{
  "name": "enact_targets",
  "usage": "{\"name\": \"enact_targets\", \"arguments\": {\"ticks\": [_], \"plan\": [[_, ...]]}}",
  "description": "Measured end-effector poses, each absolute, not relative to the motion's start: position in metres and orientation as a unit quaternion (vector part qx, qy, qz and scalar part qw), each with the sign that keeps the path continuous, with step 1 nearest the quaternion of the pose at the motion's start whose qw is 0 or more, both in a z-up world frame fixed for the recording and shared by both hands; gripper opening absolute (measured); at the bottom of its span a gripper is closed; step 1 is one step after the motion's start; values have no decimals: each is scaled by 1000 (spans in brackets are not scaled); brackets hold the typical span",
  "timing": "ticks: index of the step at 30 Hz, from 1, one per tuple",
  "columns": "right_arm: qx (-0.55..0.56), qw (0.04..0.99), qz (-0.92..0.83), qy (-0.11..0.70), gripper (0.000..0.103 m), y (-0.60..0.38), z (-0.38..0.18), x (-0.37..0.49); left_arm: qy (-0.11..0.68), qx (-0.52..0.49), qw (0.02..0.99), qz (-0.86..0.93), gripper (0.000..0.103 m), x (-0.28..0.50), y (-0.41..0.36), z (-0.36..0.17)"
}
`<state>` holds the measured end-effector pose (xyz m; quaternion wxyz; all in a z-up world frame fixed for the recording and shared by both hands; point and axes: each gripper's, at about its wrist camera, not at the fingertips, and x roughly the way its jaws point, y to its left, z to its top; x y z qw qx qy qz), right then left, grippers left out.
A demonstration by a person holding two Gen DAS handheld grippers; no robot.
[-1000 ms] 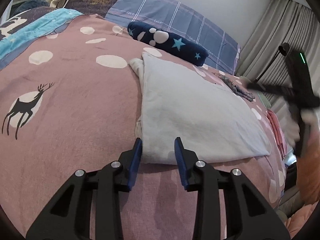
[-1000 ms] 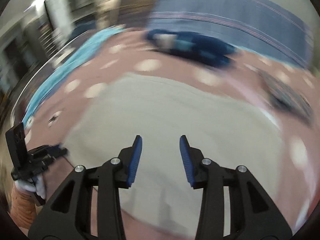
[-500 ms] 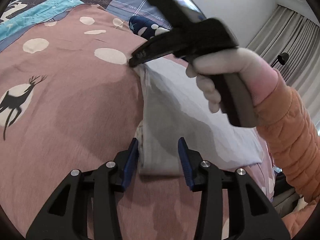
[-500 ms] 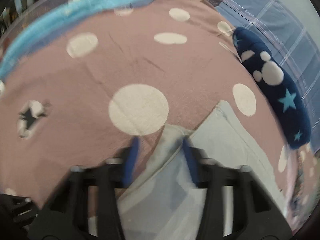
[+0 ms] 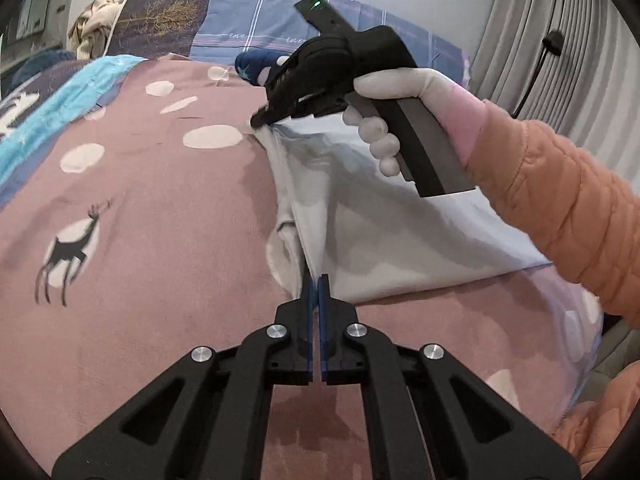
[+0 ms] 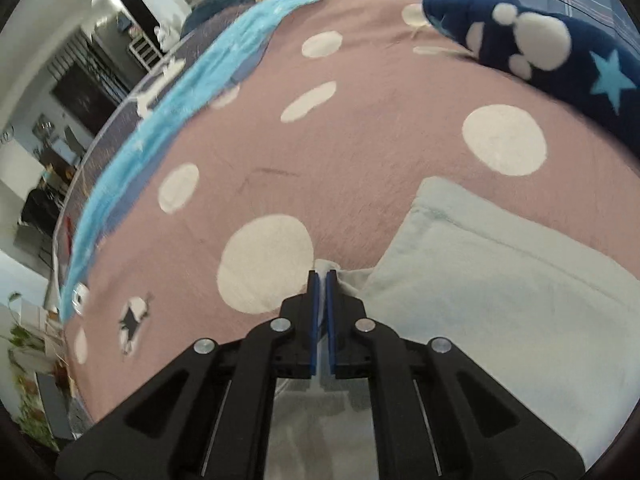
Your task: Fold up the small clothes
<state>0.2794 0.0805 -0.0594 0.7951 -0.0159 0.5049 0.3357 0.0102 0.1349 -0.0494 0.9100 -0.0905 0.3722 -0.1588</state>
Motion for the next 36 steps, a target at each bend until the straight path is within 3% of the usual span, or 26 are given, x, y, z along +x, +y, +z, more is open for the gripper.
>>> {"name": "enact_targets", "arguments": {"ticks": [5, 8, 9, 11, 13, 15, 16, 17, 18, 19, 20, 21, 24, 29, 31, 32, 34, 36], "plan": [[-28, 829, 325, 454, 0, 69, -26, 268, 340, -116, 906, -223, 4, 6, 128, -37], [-22, 823, 334, 460, 0, 66, -23, 268, 339, -115, 909, -211, 19, 14, 128, -38], [-29, 819, 337, 465, 5, 67, -24, 267, 343, -119, 912, -192, 25, 17, 134, -39], [-58, 814, 338, 470, 17, 72, -27, 259, 351, -142, 912, -155, 28, 23, 152, -43], [-96, 815, 338, 460, 49, 84, -30, 250, 362, -179, 905, -135, 30, 30, 171, -49], [-133, 815, 334, 455, 60, 96, -35, 244, 386, -222, 882, -156, 37, 46, 181, -65], [-154, 809, 332, 459, 59, 106, -41, 242, 399, -234, 871, -162, 37, 54, 181, -72], [-189, 802, 319, 468, 49, 120, -53, 241, 397, -239, 870, -171, 37, 59, 180, -73], [-209, 804, 305, 465, 2, 125, -59, 240, 396, -241, 868, -180, 36, 61, 178, -71], [-230, 808, 288, 460, 4, 130, -64, 240, 397, -242, 865, -189, 31, 62, 175, -70], [-215, 818, 287, 450, 4, 129, -62, 241, 398, -243, 862, -200, 8, 61, 171, -68], [-177, 834, 291, 434, 3, 122, -53, 243, 396, -233, 864, -206, 3, 58, 164, -65], [-90, 844, 317, 423, 1, 99, -43, 259, 399, -211, 874, -180, 3, 52, 161, -68], [-21, 839, 298, 455, 10, 59, -47, 271, 392, -256, 865, -182, 3, 49, 183, -77], [-30, 847, 299, 438, 29, 35, -35, 253, 395, -263, 860, -187, 3, 45, 187, -80], [-35, 852, 295, 431, 31, 25, -32, 245, 396, -265, 858, -189, 3, 43, 188, -82], [-31, 863, 278, 421, 31, -18, -24, 230, 394, -270, 858, -191, 6, 39, 191, -81], [-11, 874, 244, 421, 31, -64, -18, 224, 388, -269, 861, -189, 16, 36, 190, -77]]}}
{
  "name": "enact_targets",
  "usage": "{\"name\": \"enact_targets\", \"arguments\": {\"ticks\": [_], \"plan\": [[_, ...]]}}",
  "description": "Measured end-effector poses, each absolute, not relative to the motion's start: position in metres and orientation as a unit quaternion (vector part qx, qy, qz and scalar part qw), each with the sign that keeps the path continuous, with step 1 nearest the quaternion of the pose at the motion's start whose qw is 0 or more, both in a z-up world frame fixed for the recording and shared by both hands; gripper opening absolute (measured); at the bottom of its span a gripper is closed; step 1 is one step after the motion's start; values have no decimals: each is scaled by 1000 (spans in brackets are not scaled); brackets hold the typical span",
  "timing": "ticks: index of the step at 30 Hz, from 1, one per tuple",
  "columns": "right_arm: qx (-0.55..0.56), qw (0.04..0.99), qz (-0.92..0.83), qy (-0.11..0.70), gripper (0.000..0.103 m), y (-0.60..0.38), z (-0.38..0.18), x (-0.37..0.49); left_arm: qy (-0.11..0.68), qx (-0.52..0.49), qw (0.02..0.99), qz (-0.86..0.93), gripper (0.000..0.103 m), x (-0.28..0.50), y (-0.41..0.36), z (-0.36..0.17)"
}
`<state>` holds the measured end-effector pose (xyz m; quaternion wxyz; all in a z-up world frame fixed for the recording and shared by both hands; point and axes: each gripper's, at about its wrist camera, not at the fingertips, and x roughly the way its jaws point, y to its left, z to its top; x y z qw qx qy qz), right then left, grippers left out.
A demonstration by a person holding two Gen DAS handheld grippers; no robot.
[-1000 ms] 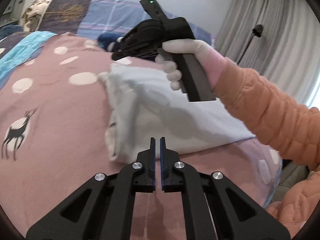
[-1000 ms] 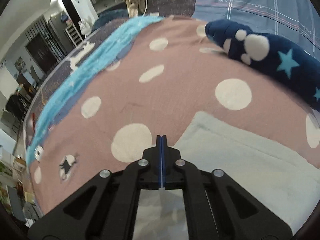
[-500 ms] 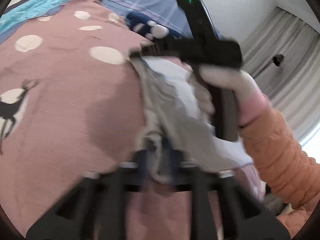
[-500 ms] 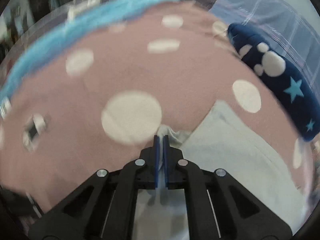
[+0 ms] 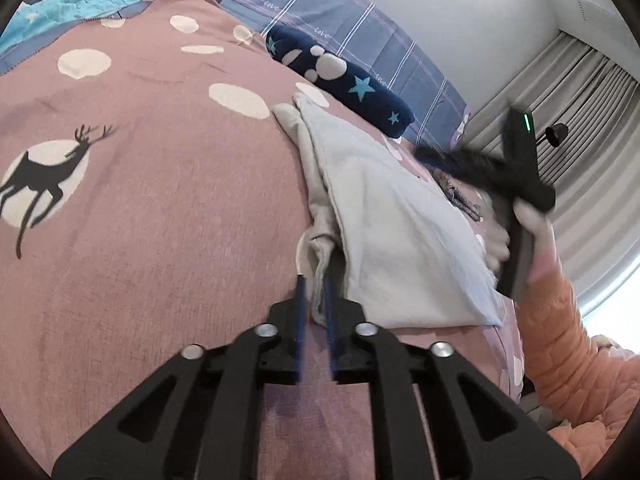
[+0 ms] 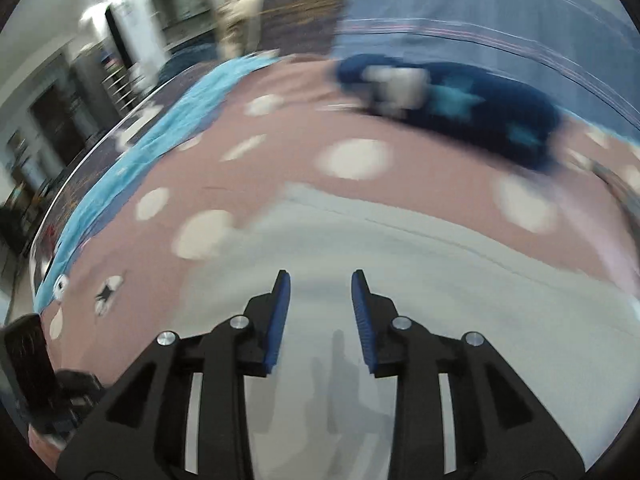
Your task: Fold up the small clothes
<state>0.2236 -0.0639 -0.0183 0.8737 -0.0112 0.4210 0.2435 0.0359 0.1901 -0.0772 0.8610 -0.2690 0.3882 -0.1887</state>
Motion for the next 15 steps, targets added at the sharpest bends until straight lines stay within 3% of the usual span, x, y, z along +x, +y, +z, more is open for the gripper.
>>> {"name": "enact_targets", "arguments": {"ticks": [4, 7, 9, 11, 12, 13, 14, 15], "plan": [[69, 904, 86, 414, 31, -217, -14, 222, 366, -245, 879, -185, 20, 33, 185, -57], [178, 896, -29, 406, 30, -333, -22, 216, 361, -220, 887, -188, 32, 37, 176, -47], [243, 873, -43, 420, 30, -380, -38, 212, 375, -205, 885, -184, 43, 45, 168, -52], [266, 861, -9, 434, 35, -394, -56, 210, 406, -165, 885, -156, 44, 55, 156, -66], [245, 854, 13, 459, 33, -390, -69, 213, 410, -154, 886, -152, 44, 56, 153, -71], [221, 859, 13, 462, 20, -386, -74, 213, 406, -147, 890, -146, 44, 56, 151, -68], [178, 869, -1, 462, 14, -381, -76, 213, 409, -142, 891, -139, 44, 57, 151, -65], [155, 876, -23, 456, 12, -378, -74, 211, 410, -137, 893, -126, 44, 56, 152, -64]]}}
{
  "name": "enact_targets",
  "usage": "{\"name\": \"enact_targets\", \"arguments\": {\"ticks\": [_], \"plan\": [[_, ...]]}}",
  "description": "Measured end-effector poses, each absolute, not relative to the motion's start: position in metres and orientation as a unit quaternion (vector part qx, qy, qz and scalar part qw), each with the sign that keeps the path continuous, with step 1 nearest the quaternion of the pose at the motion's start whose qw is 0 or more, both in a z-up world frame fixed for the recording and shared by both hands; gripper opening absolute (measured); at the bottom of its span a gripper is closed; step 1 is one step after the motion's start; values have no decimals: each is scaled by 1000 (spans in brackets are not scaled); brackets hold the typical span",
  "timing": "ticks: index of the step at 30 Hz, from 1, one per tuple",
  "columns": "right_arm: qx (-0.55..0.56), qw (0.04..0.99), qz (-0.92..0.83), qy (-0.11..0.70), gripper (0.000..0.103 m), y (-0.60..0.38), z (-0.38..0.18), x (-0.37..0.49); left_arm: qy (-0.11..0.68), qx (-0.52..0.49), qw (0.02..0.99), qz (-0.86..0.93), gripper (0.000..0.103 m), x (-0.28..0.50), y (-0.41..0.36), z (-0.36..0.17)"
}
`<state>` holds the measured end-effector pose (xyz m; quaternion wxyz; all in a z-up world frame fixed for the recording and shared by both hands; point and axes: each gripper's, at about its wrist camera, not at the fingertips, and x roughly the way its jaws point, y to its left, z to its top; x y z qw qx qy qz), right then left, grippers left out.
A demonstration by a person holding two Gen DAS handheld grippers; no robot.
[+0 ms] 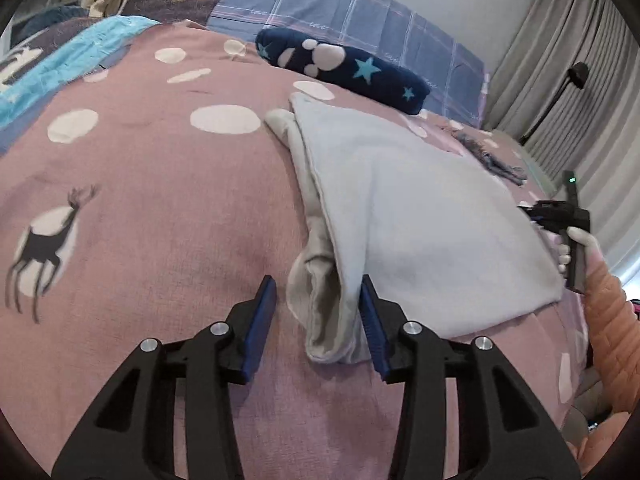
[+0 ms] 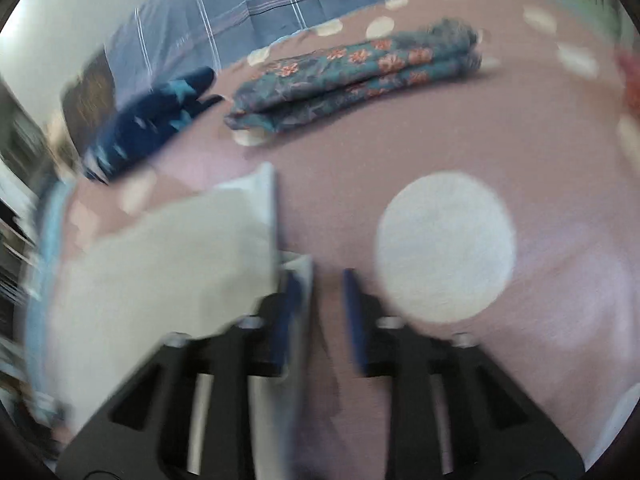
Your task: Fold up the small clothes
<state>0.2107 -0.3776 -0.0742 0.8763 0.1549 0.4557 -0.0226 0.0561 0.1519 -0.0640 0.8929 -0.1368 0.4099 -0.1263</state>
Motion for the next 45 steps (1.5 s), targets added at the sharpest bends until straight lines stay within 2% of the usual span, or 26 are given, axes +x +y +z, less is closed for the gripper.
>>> {"name": "enact_targets", "arguments": {"ticks": [3, 5, 7, 9, 13, 15, 17, 23, 26, 27, 28, 30, 32, 37, 40, 44, 45], "plan": [[135, 887, -80, 435, 18, -370, -57, 196, 409, -126, 899, -88, 44, 53, 157, -60], [134, 899, -26, 415, 18, -362, -44, 172, 401, -124, 905, -71, 44, 47, 162, -55], [121, 906, 35, 405, 24, -352, -38, 139, 391, -130, 909, -67, 43, 41, 167, -49], [114, 907, 65, 399, 29, -350, -38, 111, 374, -141, 913, -83, 43, 37, 167, -39], [150, 895, 76, 412, 29, -367, -60, 60, 330, -156, 915, -174, 43, 35, 145, -13], [171, 892, 65, 413, 29, -381, -70, 39, 326, -154, 905, -225, 43, 41, 123, -6], [180, 890, 56, 414, 24, -386, -76, 32, 341, -143, 891, -263, 43, 50, 92, -8], [170, 875, 114, 439, 22, -369, -83, 27, 376, -26, 849, -371, 43, 46, -30, -18], [246, 859, 224, 389, 23, -364, -65, 28, 376, 27, 836, -399, 43, 39, -75, -20], [266, 853, 258, 366, 25, -362, -56, 28, 378, 28, 832, -405, 43, 39, -84, -21], [268, 851, 282, 351, 34, -360, -48, 27, 381, 25, 830, -406, 43, 39, -89, -23], [211, 870, 279, 347, 40, -350, -34, 26, 386, 23, 832, -398, 43, 40, -95, -26], [175, 878, 255, 364, 40, -351, -36, 27, 393, 17, 835, -385, 43, 41, -94, -30], [207, 870, 216, 392, 40, -390, -64, 28, 408, -2, 840, -357, 43, 48, -86, -34], [222, 854, 196, 428, 40, -401, -88, 29, 407, 34, 835, -369, 43, 44, -109, -31], [266, 831, 260, 414, 39, -390, -88, 38, 395, 90, 822, -401, 44, 35, -152, -27], [274, 821, 285, 412, 31, -382, -86, 40, 394, 96, 820, -404, 44, 36, -160, -27]]}}
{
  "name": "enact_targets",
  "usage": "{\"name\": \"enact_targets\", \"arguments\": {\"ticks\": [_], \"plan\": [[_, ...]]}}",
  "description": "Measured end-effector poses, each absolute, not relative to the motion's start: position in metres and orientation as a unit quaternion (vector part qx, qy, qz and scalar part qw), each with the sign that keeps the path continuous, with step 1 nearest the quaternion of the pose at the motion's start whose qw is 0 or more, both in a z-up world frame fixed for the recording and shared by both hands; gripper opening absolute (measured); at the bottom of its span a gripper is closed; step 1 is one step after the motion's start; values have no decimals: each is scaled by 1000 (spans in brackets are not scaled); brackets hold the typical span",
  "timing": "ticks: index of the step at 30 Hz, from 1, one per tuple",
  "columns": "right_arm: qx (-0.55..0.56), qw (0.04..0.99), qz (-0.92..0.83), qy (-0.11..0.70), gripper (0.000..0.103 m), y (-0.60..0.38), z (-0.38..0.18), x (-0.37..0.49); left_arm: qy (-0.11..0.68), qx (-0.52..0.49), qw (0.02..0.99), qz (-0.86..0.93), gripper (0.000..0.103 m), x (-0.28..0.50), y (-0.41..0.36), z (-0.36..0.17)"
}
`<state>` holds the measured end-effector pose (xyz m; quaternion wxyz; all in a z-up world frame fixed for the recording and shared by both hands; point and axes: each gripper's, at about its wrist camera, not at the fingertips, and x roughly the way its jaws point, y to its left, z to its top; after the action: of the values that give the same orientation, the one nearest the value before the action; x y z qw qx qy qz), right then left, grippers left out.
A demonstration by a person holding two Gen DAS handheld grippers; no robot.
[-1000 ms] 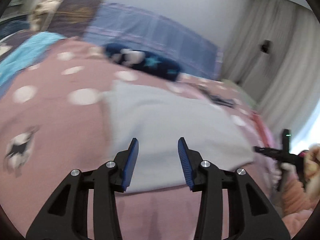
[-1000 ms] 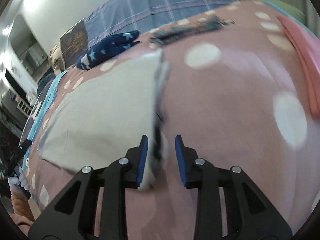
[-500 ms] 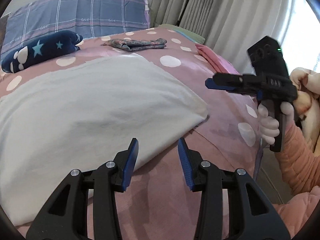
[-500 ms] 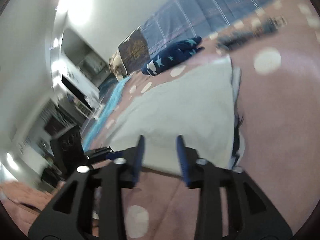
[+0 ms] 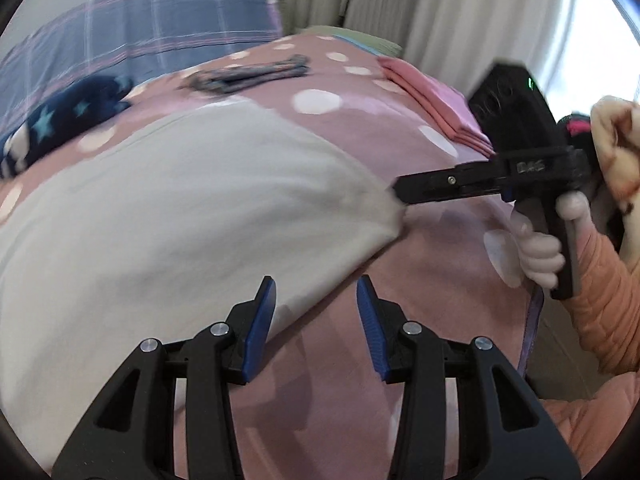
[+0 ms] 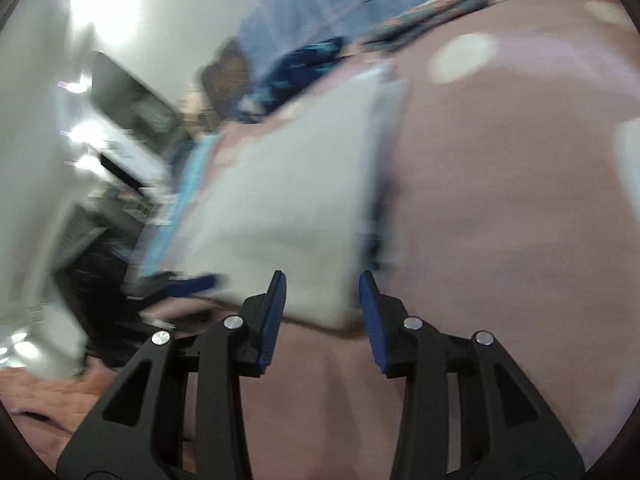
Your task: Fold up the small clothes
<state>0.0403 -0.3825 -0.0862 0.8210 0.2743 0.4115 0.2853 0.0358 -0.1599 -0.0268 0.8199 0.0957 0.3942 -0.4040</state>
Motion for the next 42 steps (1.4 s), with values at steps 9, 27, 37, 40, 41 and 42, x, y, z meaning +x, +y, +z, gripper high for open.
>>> {"name": "enact_targets", "arguments": {"ticks": [9, 27, 37, 40, 41, 42], "plan": [[277, 840, 275, 378, 18, -408, -61, 29, 418, 47, 842, -339, 44, 53, -117, -34], [103, 911, 134, 377, 6, -334, -40, -2, 418, -49, 906, 44, 49, 40, 135, -47], [133, 890, 35, 435, 2, -373, -65, -13, 423, -86, 902, 14, 52, 31, 153, -57], [93, 888, 50, 448, 9, -353, -76, -9, 420, -102, 901, -17, 52, 25, 149, -54], [85, 888, 60, 448, 15, -347, -80, -6, 420, -104, 901, -26, 52, 24, 147, -54], [75, 889, 72, 447, 36, -342, -84, -3, 419, -109, 901, -36, 52, 23, 145, -53]]}}
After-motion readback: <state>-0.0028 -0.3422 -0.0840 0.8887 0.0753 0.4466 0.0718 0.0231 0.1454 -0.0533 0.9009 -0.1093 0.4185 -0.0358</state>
